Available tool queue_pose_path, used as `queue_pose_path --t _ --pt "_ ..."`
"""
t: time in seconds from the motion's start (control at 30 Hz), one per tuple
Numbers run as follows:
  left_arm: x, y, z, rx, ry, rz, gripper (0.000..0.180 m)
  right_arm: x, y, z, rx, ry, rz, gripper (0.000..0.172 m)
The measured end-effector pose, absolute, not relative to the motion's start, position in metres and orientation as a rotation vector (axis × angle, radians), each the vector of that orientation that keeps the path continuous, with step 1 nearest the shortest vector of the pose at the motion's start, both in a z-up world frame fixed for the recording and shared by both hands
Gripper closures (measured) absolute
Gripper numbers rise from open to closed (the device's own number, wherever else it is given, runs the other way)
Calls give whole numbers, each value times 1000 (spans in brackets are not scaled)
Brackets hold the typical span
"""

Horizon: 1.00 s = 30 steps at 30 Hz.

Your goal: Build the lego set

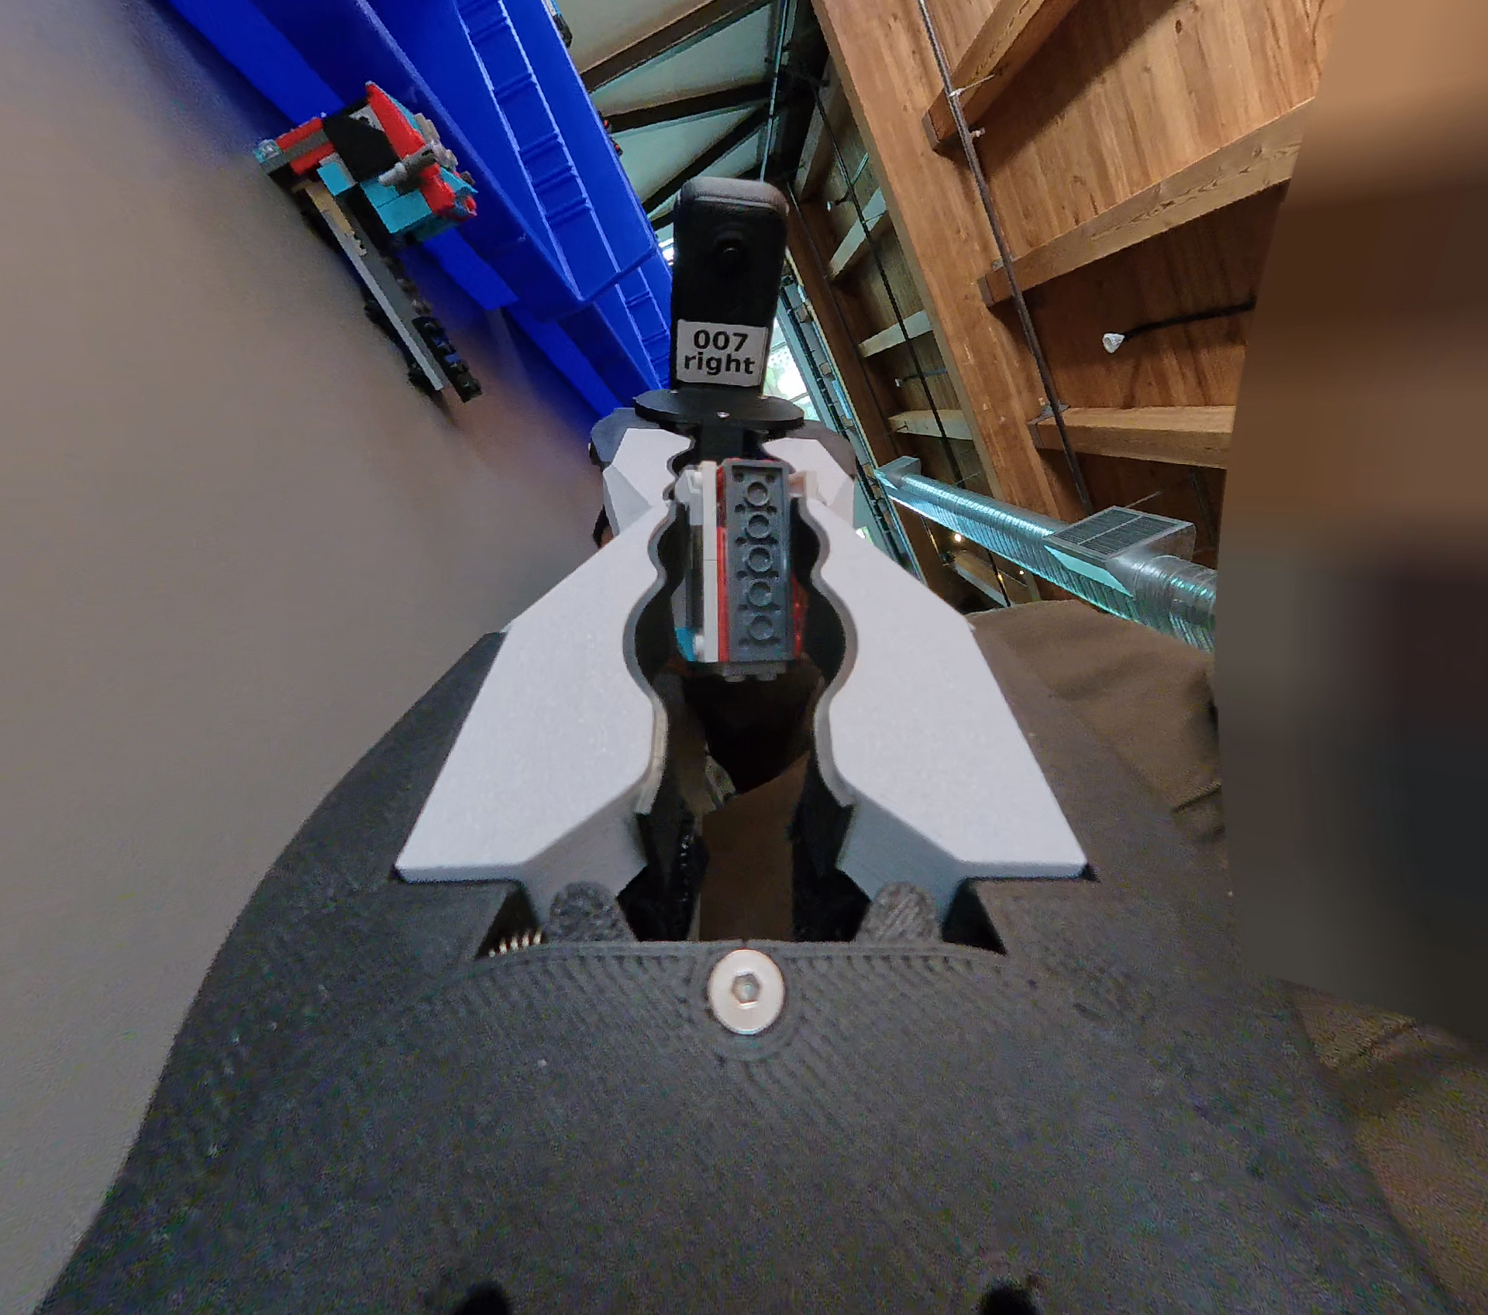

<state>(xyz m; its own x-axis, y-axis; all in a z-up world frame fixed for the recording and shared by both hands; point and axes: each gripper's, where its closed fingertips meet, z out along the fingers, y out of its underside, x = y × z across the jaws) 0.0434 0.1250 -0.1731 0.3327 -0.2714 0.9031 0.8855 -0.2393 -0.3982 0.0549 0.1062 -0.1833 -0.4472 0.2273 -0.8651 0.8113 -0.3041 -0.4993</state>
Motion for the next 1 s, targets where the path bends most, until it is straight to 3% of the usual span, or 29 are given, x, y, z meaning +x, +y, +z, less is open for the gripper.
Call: queue_pose_path --t 0.47,0.77,1.0 --pt "43 119 -166 -1400 -523 -1182 151 52 103 -179 1290 1603 -1866 130" --pt "51 116 -160 -1457 -396 -1100 127 52 102 -184 1312 1795 -1872 131" --pt "55 118 -169 -1545 -327 -1042 131 54 97 -184 1277 1944 -1868 130"
